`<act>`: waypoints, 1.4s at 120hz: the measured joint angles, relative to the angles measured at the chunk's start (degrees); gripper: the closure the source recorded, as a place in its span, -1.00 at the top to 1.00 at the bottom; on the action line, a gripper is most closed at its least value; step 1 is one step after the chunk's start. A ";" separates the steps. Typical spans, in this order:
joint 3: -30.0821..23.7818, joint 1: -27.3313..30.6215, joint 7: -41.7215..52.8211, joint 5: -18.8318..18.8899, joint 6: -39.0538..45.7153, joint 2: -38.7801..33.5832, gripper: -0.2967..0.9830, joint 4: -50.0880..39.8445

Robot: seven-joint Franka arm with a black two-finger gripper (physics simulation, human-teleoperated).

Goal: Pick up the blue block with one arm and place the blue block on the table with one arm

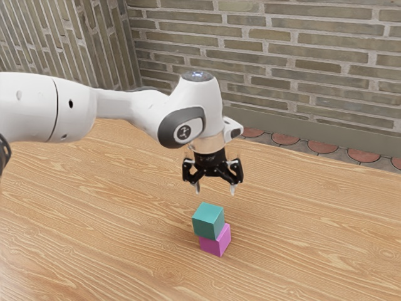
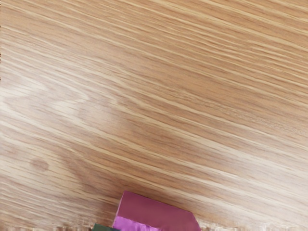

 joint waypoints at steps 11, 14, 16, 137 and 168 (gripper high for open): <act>-0.02 -0.52 -0.17 0.01 0.05 -2.50 0.54 -3.18; -0.04 -0.56 -0.18 0.00 0.06 -3.31 0.54 -4.03; -0.06 -0.57 -0.19 -0.02 0.07 -3.92 0.54 -4.68; -0.39 -1.19 6.87 -0.07 10.59 -4.29 0.52 -14.99; -0.32 -1.15 7.94 -0.09 11.29 -3.88 0.27 -15.40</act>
